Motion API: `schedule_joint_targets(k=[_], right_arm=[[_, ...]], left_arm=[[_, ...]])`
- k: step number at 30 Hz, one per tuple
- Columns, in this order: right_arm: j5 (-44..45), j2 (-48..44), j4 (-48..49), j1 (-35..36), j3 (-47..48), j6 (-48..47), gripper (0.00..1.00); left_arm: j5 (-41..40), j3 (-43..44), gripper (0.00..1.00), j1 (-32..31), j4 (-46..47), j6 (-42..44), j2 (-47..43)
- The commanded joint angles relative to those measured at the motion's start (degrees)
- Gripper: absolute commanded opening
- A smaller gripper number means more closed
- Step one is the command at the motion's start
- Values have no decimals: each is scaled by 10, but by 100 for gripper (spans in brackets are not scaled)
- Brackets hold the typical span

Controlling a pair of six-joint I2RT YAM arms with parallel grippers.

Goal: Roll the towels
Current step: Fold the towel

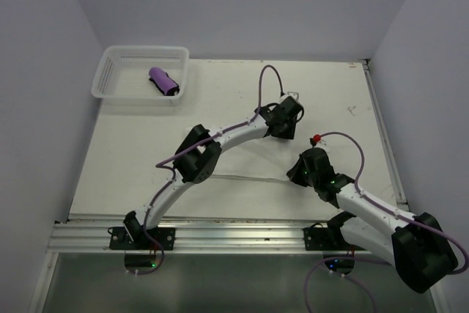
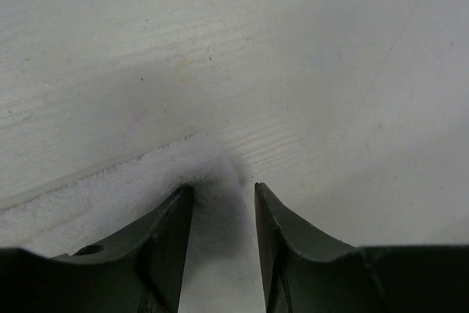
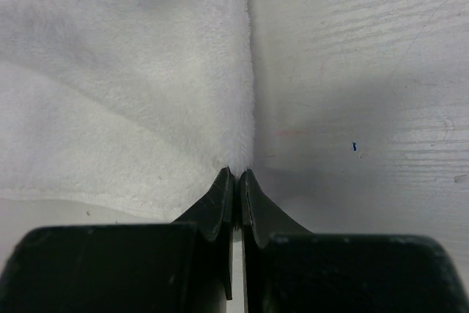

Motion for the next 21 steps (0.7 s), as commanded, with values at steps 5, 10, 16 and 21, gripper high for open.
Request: schedule_joint_targets(k=[5, 10, 16, 21], right_arm=[[-20, -35, -66, 3, -13, -25, 0], [-20, -70, -92, 4, -12, -37, 0], [-24, -66, -120, 3, 3, -43, 0], [-10, -23, -155, 6, 27, -34, 0]], left_arm=[[-50, -8, 29, 19, -46, -21, 61], [-41, -18, 10, 20, -19, -35, 40], [27, -85, 0, 34, 92, -65, -30], [79, -151, 0, 65, 186, -83, -90]])
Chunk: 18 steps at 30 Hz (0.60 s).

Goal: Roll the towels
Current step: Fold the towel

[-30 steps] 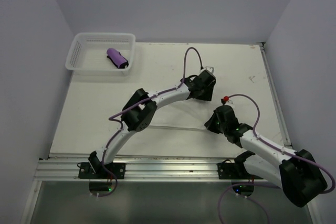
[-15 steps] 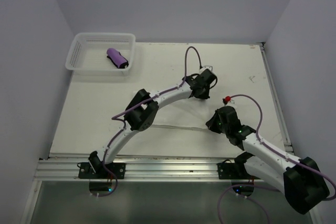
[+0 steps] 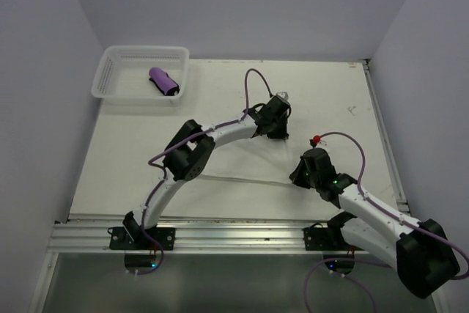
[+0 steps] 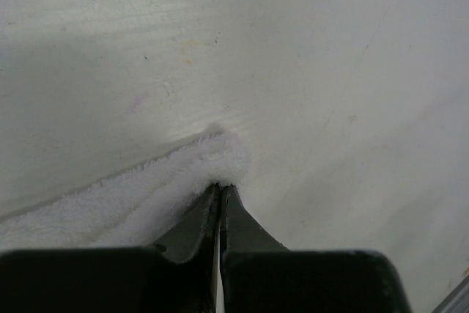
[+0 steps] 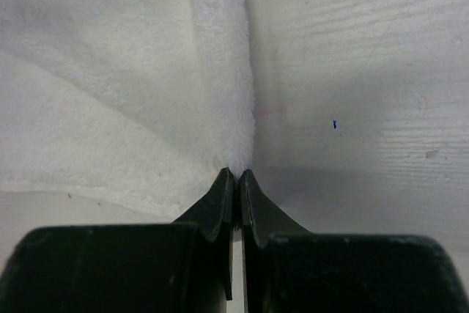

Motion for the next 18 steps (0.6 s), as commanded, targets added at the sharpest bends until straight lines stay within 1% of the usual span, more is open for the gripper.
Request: schedule_joint_targets(k=[1, 2, 8, 11, 14, 16, 18], right_arm=[[-1, 28, -97, 5, 23, -7, 0], [5, 28, -106, 5, 28, -7, 0], [51, 41, -153, 19, 81, -27, 0], [76, 57, -176, 40, 112, -40, 0], [130, 84, -210, 96, 146, -48, 0], [170, 107, -237, 119, 170, -45, 0], [188, 120, -249, 146, 188, -39, 0]], left_arm=[[13, -29, 0, 50, 84, -9, -45], [14, -31, 0, 54, 90, -6, -51], [85, -49, 0, 80, 133, 4, -72], [113, -56, 0, 90, 150, 6, -80], [131, -73, 0, 101, 173, -4, -93], [146, -96, 0, 112, 193, -13, -108], [155, -118, 0, 118, 234, -26, -123]])
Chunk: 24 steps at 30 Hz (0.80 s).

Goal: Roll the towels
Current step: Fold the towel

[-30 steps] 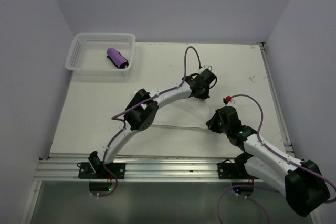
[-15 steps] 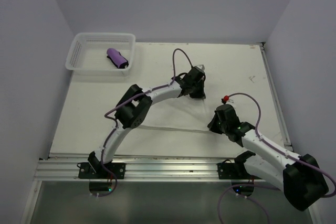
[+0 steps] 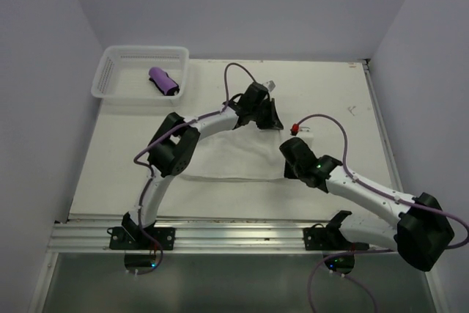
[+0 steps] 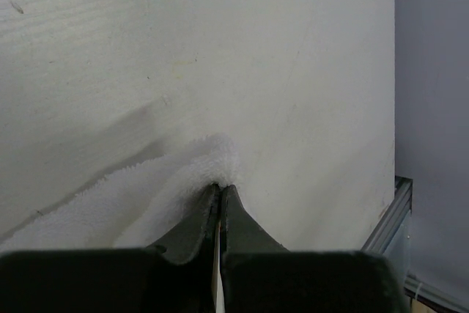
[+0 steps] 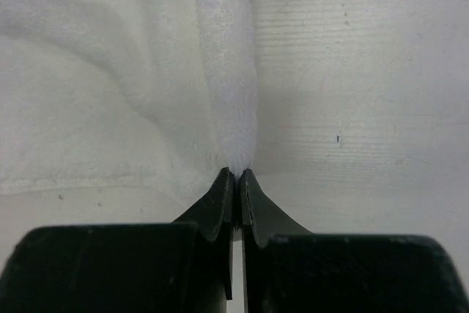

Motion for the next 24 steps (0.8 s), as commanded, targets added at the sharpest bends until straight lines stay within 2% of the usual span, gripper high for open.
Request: schedule_joint_targets(k=[1, 12, 24], right_arm=[[62, 24, -122, 44, 31, 1, 0], [90, 48, -141, 85, 54, 26, 0], [39, 45, -65, 106, 46, 10, 0]], left_arm=[[-19, -20, 0, 44, 125, -17, -62], [-15, -97, 0, 58, 146, -14, -106], [2, -128, 0, 78, 159, -6, -124]])
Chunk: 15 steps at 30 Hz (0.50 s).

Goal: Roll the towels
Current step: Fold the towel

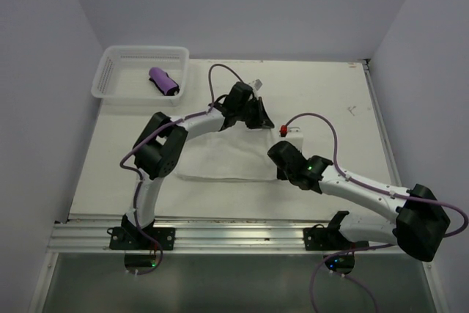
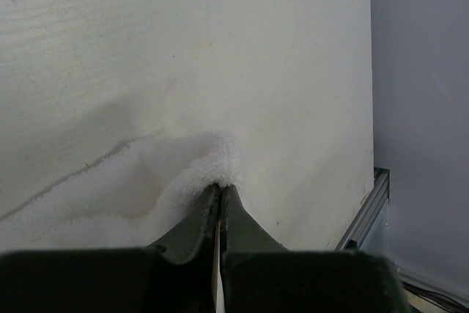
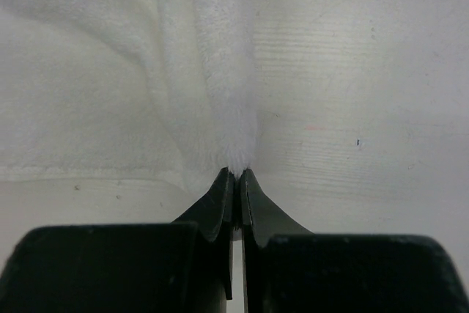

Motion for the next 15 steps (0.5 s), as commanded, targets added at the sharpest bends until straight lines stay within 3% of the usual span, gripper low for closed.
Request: schedule_joint_targets(k=[1, 4, 7, 8, 11, 15], right_arm=[[-38, 0, -43, 13, 0, 2, 0], [-9, 9, -76, 13, 9, 33, 0], [6, 3, -80, 13, -3, 72, 0], [-7, -5, -71, 13, -17, 77, 0], [-23, -11, -33, 13, -43, 93, 0], [-48, -13, 3, 13, -69, 117, 0]], left_arm=[[-46, 8, 0, 36, 79, 11, -38], [-36, 22, 0, 36, 81, 9, -29], [-26, 36, 26, 35, 84, 9, -19], [-25, 40, 41, 34, 83, 12, -18], [-32, 49, 61, 28, 67, 26, -19], [-44, 65, 68, 21, 32, 41, -25]])
